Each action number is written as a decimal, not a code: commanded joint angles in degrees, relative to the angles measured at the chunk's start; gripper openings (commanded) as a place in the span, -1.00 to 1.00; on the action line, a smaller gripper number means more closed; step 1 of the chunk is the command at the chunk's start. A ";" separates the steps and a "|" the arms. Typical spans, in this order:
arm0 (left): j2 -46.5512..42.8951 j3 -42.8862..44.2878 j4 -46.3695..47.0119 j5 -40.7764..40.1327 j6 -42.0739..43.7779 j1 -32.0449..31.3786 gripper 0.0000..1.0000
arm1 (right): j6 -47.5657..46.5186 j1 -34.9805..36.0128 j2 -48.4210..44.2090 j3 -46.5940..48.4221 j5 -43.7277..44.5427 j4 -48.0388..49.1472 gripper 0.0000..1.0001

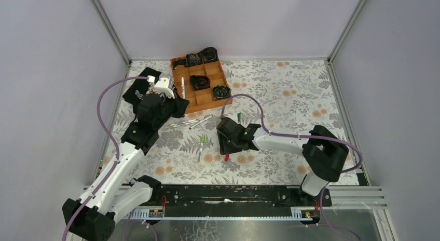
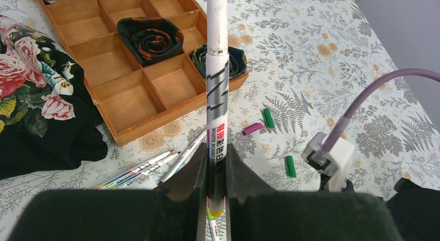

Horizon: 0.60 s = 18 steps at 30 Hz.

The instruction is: Insert the pens into the pen caps

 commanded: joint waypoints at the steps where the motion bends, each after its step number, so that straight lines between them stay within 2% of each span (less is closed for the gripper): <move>1: -0.70 -0.31 1.57 -0.45 -0.56 0.19 -1.00 | 1.08 0.91 3.66 5.72 1.36 -0.09 -0.03; 10: -0.57 -0.31 1.38 -0.54 -0.63 0.19 -1.00 | 1.68 1.82 7.38 8.88 6.16 -6.05 -0.17; 18: -0.36 -0.29 1.38 -0.30 -0.83 0.19 -1.00 | 3.12 2.94 4.57 7.71 9.66 -8.83 -0.15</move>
